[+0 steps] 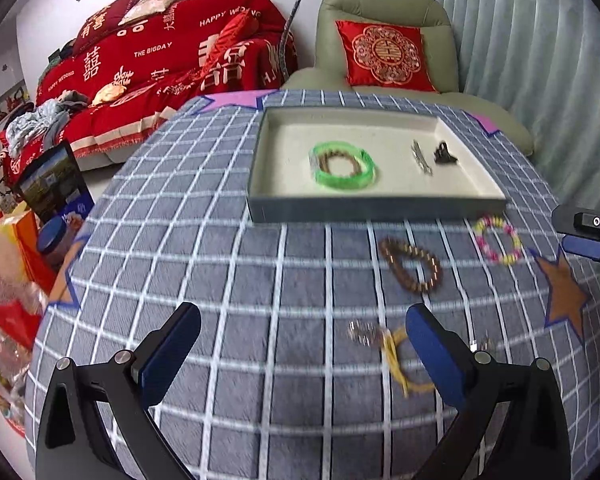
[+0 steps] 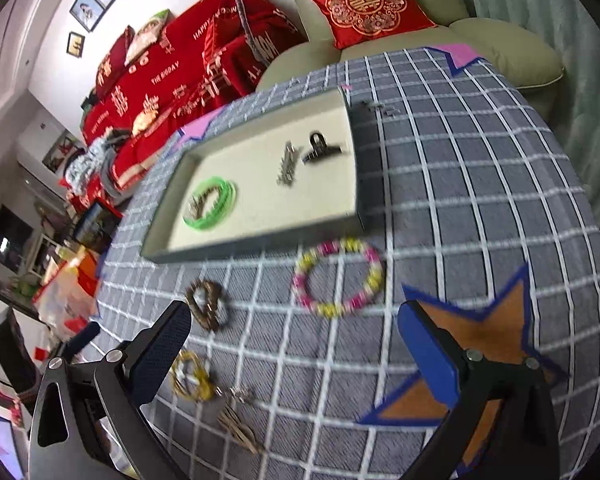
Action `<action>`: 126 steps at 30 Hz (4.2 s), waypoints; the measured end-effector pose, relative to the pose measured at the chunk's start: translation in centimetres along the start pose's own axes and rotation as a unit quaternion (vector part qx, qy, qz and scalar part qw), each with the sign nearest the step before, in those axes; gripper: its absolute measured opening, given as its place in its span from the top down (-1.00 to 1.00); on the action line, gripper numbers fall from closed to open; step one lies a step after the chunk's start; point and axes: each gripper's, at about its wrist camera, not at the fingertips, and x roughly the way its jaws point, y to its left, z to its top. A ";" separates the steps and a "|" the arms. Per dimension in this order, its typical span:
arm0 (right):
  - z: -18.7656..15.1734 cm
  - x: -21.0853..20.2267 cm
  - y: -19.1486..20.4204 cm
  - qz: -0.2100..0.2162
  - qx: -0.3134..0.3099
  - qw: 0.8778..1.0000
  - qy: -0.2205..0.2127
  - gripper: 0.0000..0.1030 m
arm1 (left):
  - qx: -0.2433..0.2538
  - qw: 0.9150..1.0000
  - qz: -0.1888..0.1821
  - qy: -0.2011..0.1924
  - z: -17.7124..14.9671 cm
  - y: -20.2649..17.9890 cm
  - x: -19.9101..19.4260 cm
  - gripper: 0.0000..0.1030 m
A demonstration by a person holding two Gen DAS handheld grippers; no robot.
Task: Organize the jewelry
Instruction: 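Lift both tools away from the tray toward the remaining jewelry, then grasp the pink-yellow bead bracelet with the right tool while the left tool grasps the yellow cord keychain, then carry the yellow keychain onto the green bangle while the right tool carries the bead bracelet into the tray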
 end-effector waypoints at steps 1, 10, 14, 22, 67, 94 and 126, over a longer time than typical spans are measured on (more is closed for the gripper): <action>-0.4 0.0 -0.1 -0.005 -0.003 1.000 0.002 -0.99 | 0.000 1.000 0.000 0.002 -0.4 -0.1 0.0 -1.00; -2.3 0.0 -0.4 -0.041 -0.019 0.999 0.008 -0.99 | -0.018 0.999 -0.012 0.025 -2.3 -1.3 0.3 -1.00; -2.4 0.4 -0.4 -0.062 -0.028 0.998 0.009 -0.99 | -0.024 0.999 -0.011 0.034 -2.8 -1.9 0.7 -1.00; -1.0 1.8 -1.8 -0.090 -0.007 0.996 0.007 -0.99 | -0.032 0.998 0.000 0.046 -3.0 -2.8 1.4 -1.00; -1.0 1.2 -0.4 -0.119 -0.053 0.991 -0.016 0.81 | -0.008 0.997 -0.079 0.013 -3.5 -3.6 -1.1 0.68; -1.1 -3.6 3.9 -0.058 -0.074 0.994 -0.051 0.81 | -0.011 0.994 -0.096 -0.047 -0.3 -0.9 -5.1 0.68; 13.9 4.1 4.6 -0.062 -0.065 0.995 -0.045 0.81 | 0.031 0.995 -0.071 -0.065 14.2 -2.0 5.1 0.68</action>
